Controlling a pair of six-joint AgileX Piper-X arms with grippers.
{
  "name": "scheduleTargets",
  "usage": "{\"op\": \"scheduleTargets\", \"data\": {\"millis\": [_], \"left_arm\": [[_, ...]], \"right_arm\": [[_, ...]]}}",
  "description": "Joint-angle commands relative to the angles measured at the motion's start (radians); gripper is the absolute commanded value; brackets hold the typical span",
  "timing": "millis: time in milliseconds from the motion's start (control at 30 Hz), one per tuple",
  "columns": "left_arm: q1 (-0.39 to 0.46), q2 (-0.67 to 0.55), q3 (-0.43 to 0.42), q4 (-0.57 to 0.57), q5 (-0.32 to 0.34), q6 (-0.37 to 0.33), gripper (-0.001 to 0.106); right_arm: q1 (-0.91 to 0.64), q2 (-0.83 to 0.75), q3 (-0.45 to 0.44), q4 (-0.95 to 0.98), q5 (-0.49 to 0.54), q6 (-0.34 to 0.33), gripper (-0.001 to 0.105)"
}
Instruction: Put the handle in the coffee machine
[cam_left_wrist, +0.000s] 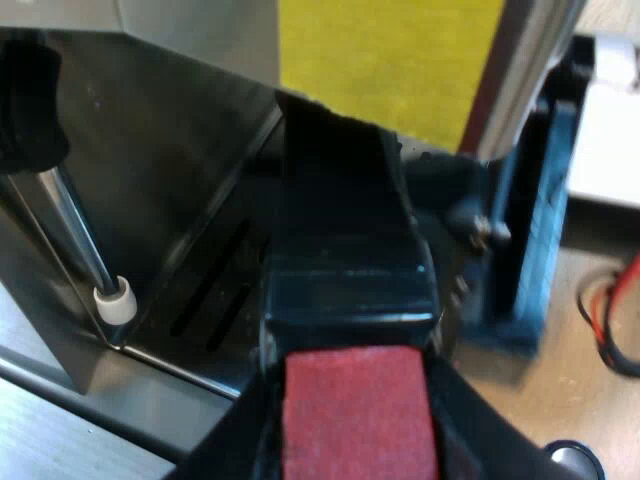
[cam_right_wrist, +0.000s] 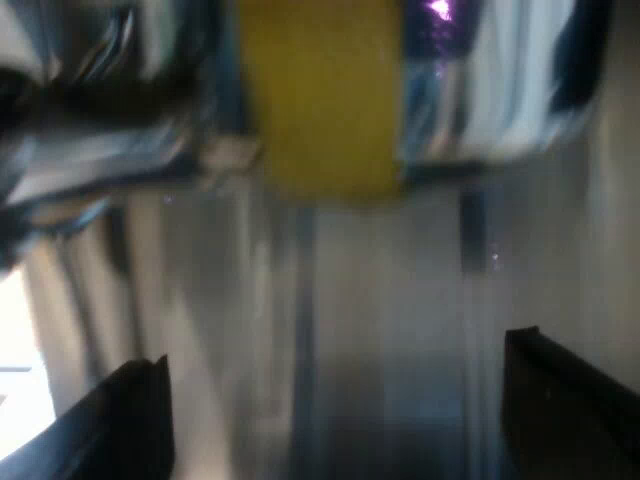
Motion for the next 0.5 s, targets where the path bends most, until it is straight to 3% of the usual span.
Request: {"op": "scheduleTargets", "data": {"millis": [33,167,333,500], "left_arm": [[-0.002,-0.032,-0.017,-0.037,0.165,-0.004,0.0],[-0.002,-0.032,-0.017,-0.037,0.165,-0.004,0.0],[-0.002,-0.032,-0.017,-0.037,0.165,-0.004,0.0],[-0.002,-0.032,-0.017,-0.037,0.165,-0.004,0.0]], "right_arm": [[-0.03,-0.005,0.001,-0.054,0.008,-0.042,0.068],[-0.048,-0.005,0.001,-0.081,-0.021,-0.055,0.048],[-0.048,-0.005,0.001,-0.086,-0.049,-0.121,0.046],[-0.051,-0.005,0.001,-0.149,-0.046,-0.137,0.046]]}}
